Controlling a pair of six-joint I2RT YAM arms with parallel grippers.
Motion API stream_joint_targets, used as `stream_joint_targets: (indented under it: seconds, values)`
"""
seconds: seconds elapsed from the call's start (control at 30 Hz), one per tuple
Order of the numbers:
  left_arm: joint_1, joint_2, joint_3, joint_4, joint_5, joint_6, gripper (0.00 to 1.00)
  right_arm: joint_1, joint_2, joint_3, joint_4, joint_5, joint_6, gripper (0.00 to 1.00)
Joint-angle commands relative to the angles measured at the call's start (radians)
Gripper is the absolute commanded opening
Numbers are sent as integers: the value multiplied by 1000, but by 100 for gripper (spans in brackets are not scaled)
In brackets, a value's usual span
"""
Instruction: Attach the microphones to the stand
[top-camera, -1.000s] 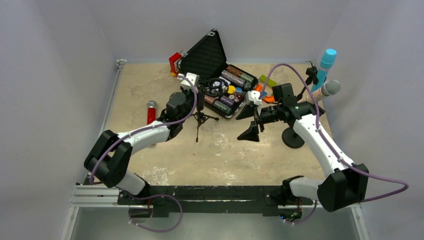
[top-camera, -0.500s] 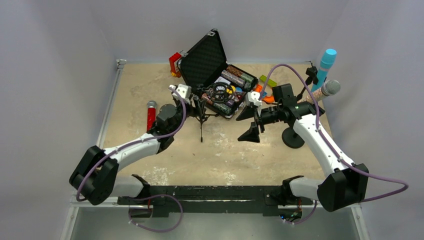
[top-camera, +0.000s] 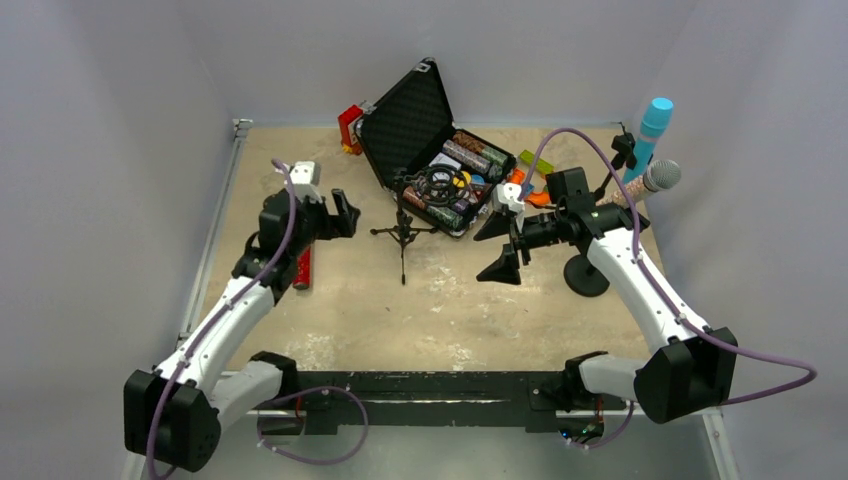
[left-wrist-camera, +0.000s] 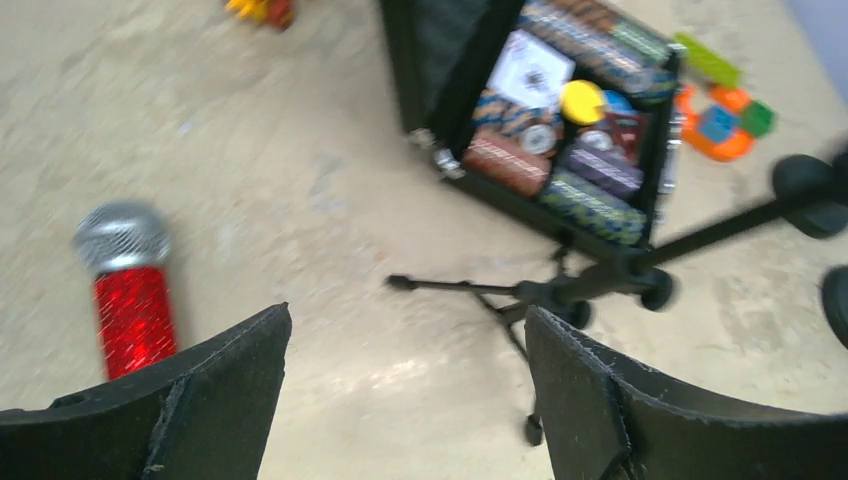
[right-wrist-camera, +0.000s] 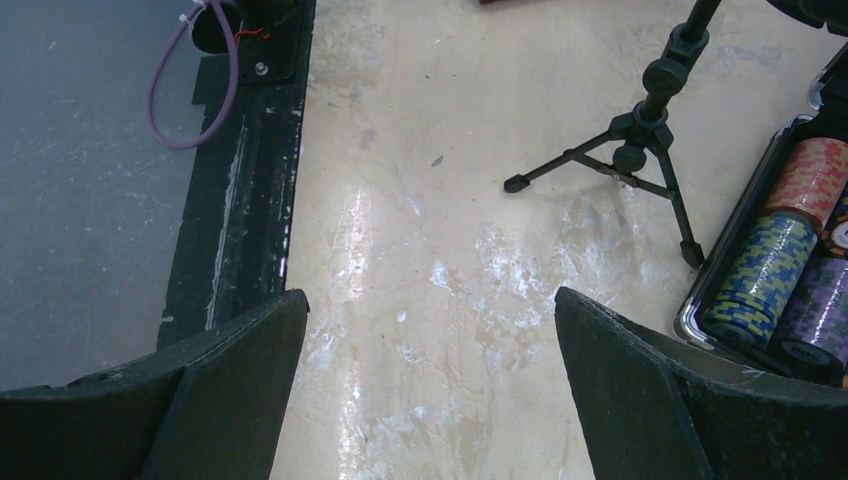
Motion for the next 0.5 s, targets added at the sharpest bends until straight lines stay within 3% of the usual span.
stream_joint_targets:
  seconds: [0.0,0.23,0.47]
  values:
    - [149,90,153,-358,54,-91,91,-3,-10,15,3,4,-19,98]
    - [202,328,366,-582,-197,20,90,-3,-12,15,3,1,-20,98]
    - [266,563,500,-646,-225,31,83,-3,-15,15,-2,-4,-26,98]
